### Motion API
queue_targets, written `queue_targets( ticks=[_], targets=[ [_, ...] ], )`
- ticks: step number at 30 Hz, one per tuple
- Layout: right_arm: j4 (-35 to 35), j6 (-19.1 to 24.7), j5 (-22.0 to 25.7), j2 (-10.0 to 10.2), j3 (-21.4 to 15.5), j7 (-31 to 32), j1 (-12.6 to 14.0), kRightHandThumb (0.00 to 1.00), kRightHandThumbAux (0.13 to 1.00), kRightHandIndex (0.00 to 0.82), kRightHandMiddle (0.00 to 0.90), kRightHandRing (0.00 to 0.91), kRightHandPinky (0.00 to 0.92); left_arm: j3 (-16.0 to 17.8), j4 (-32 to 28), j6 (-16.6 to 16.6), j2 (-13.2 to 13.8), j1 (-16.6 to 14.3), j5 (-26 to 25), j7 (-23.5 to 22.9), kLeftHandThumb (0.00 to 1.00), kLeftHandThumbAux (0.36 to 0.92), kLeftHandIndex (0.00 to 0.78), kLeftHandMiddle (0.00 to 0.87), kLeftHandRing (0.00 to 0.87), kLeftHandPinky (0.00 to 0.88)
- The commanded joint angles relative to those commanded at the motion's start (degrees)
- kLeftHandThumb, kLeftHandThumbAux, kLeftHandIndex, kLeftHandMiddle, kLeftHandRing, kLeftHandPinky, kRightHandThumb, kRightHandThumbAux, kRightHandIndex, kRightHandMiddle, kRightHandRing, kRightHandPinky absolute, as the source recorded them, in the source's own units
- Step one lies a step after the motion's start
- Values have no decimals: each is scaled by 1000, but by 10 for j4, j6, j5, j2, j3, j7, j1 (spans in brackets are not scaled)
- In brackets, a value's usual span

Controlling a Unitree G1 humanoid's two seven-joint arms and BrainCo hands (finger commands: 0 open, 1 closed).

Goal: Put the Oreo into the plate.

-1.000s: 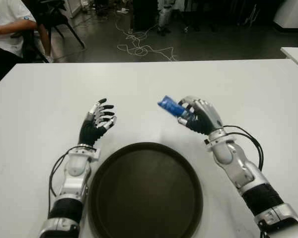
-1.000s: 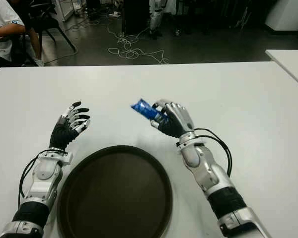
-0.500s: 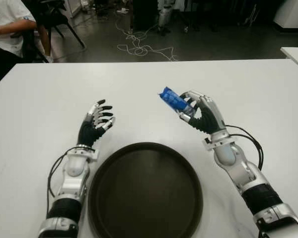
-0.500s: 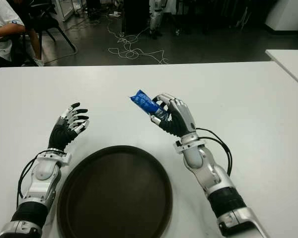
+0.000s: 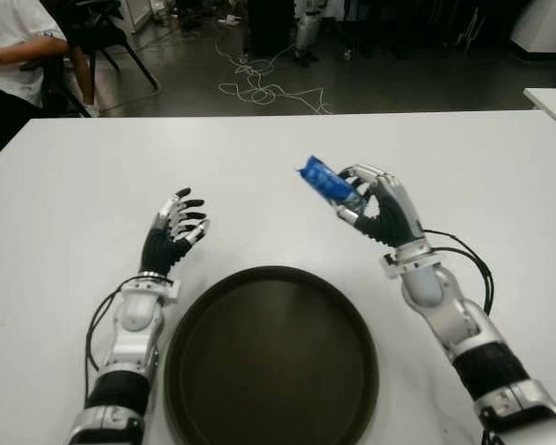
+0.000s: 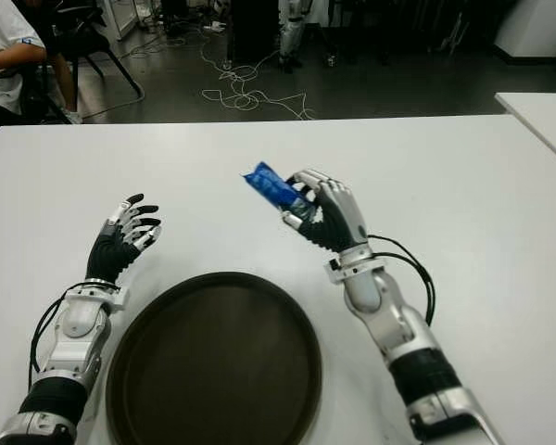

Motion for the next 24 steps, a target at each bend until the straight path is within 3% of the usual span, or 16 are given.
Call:
queue_targets(
  ticks=[4, 9, 16, 24],
  targets=[
    [-50, -7, 10, -24, 24, 69, 22, 690, 730, 434, 770, 782, 790, 0, 6, -5, 1, -2, 2, 0, 424, 720, 139, 264, 302, 334],
    [-78, -13, 51, -63, 49, 206, 2, 692, 730, 435, 772, 777, 772, 1, 11, -8, 0, -3, -1, -2, 446, 717, 143, 269, 308, 344],
    [-94, -22, 152, -87, 61, 338, 1, 696, 727, 436, 777, 784, 781, 2, 16, -9, 0, -6, 0, -2, 462, 711, 141, 269, 309, 350],
    [-108, 4, 190, -99, 54, 420, -8, 701, 725, 436, 793, 808, 797, 0, 17, -12, 2, -7, 11, 11, 439, 705, 145, 279, 321, 355]
  ],
)
